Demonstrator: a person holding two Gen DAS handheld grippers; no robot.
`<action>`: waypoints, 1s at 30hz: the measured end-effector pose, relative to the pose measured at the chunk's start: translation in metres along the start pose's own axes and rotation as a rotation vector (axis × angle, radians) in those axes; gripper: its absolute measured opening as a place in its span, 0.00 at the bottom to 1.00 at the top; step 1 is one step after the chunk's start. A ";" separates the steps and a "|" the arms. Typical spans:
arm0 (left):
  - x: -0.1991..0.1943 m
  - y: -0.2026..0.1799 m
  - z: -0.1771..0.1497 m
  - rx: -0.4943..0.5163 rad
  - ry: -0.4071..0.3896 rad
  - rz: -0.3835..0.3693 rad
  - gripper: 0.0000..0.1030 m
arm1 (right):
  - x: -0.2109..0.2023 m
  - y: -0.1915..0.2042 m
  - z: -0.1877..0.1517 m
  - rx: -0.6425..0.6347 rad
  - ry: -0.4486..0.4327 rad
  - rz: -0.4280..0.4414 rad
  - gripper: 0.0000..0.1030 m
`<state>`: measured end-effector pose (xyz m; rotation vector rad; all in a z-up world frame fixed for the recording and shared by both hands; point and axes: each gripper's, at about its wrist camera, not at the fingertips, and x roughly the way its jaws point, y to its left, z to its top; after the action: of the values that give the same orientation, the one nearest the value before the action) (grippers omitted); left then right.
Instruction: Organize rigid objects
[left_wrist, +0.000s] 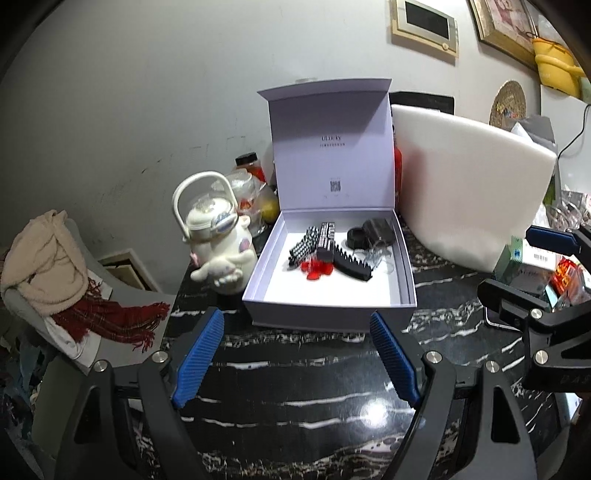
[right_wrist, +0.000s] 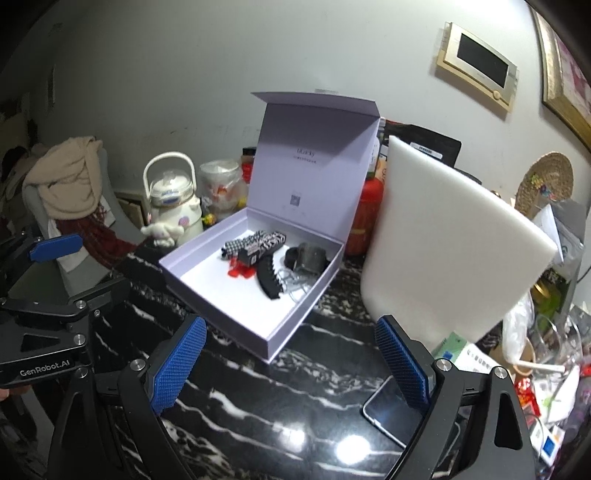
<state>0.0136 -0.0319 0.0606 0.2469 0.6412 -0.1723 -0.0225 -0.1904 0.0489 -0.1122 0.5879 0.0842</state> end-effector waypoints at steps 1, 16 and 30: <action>0.000 -0.001 -0.002 0.000 0.004 0.001 0.79 | -0.001 0.001 -0.003 -0.001 0.001 0.001 0.91; 0.001 -0.010 -0.022 -0.005 0.054 -0.037 0.79 | -0.005 0.008 -0.023 -0.023 0.025 0.008 0.91; 0.003 -0.010 -0.024 -0.007 0.060 -0.038 0.79 | -0.001 0.009 -0.030 -0.042 0.042 -0.010 0.91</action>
<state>-0.0007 -0.0352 0.0383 0.2334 0.7062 -0.1998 -0.0413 -0.1852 0.0240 -0.1578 0.6277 0.0841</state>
